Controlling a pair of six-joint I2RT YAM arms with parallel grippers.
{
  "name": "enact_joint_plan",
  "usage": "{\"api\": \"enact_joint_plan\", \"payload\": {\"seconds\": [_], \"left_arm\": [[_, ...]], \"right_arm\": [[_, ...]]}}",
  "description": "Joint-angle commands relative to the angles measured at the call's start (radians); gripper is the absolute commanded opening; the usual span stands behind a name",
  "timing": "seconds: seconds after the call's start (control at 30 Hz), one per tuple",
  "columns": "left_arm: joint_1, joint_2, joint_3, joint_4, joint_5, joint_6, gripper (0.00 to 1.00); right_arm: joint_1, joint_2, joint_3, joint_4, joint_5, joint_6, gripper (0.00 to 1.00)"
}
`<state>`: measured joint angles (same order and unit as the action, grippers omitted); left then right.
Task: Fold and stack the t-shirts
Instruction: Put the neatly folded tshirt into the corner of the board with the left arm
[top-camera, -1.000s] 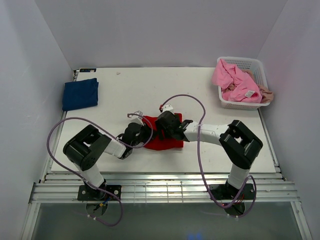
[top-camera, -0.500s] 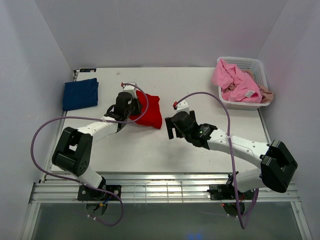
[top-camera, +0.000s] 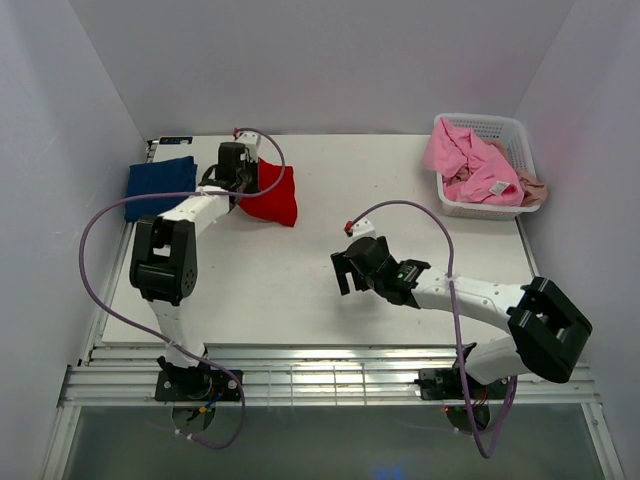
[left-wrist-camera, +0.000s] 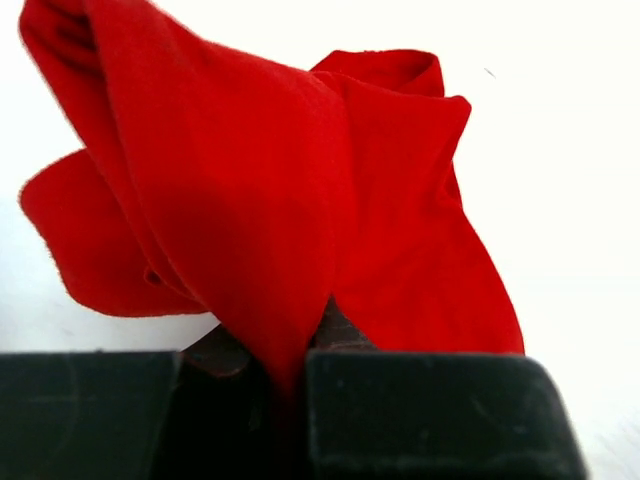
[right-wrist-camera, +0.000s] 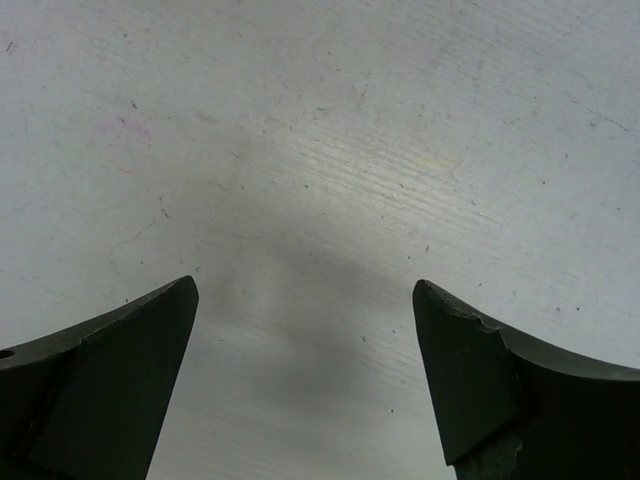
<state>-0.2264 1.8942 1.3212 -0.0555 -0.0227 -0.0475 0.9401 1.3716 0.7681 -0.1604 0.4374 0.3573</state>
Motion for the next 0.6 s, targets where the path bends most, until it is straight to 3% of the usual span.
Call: {"api": "enact_joint_plan", "payload": {"seconds": [0.0, 0.57], "left_arm": [[0.071, 0.012, 0.136, -0.088, 0.013, 0.095, 0.0], [0.265, 0.003, 0.279, -0.125, 0.084, 0.167, 0.0]], "right_arm": [[0.002, 0.03, -0.01, 0.108, -0.043, -0.021, 0.94], [0.002, 0.178, -0.026, 0.214, -0.158, -0.035, 0.94]]}}
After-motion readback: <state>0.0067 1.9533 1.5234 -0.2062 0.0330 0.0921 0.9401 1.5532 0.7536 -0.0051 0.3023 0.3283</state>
